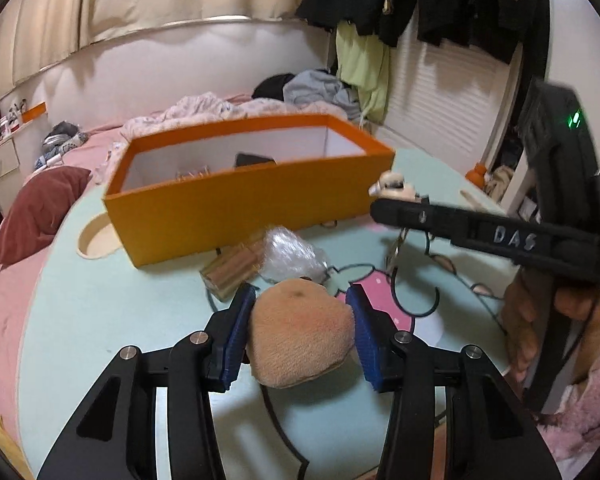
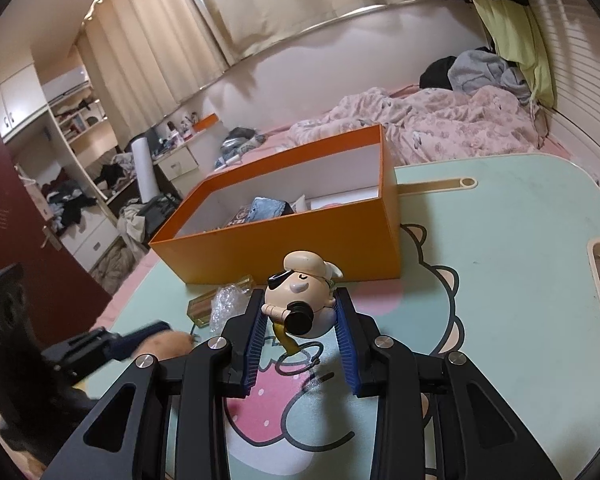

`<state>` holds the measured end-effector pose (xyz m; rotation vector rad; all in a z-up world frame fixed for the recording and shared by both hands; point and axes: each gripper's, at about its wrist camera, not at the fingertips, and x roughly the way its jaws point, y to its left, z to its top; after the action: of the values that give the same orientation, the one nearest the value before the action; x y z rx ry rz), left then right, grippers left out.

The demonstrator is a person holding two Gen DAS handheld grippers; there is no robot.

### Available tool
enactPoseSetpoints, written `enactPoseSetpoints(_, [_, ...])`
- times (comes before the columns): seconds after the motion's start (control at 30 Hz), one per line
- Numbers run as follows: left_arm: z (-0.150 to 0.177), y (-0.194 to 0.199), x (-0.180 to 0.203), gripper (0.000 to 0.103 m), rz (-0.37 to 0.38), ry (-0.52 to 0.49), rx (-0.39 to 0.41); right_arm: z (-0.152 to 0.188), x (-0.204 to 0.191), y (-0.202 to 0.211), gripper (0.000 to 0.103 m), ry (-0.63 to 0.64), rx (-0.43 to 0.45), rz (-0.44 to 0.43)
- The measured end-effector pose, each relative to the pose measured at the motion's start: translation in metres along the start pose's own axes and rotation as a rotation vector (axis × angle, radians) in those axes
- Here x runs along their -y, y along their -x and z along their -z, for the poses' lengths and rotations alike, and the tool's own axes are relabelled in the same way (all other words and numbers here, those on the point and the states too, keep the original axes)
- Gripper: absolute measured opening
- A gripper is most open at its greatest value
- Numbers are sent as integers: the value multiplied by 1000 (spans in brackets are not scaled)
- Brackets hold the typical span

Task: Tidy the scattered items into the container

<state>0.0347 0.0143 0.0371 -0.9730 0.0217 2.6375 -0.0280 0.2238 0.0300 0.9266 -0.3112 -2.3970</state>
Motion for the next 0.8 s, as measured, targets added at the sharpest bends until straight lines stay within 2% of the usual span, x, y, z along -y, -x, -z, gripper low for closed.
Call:
enactPoseSetpoints(0.2, [-12, 18, -22, 48, 31, 64, 51, -3, -1, 0, 32, 3, -1, -9])
enactPoseSetpoints(0.43, [-30, 28, -40, 48, -1, 84, 98, -19, -11, 13, 32, 40, 39, 0])
enactPoseSetpoints(0.63, [-60, 25, -51, 48, 7, 83, 124, -48, -29, 20, 32, 111, 100, 19])
enactPoseSetpoints(0.7, [-73, 20, -54, 48, 38, 84, 117, -62, -35, 16, 32, 138, 107, 26])
enactPoseSetpoints(0.8, [-97, 7, -55, 48, 25, 60, 111, -84, -42, 2, 32, 179, 98, 34])
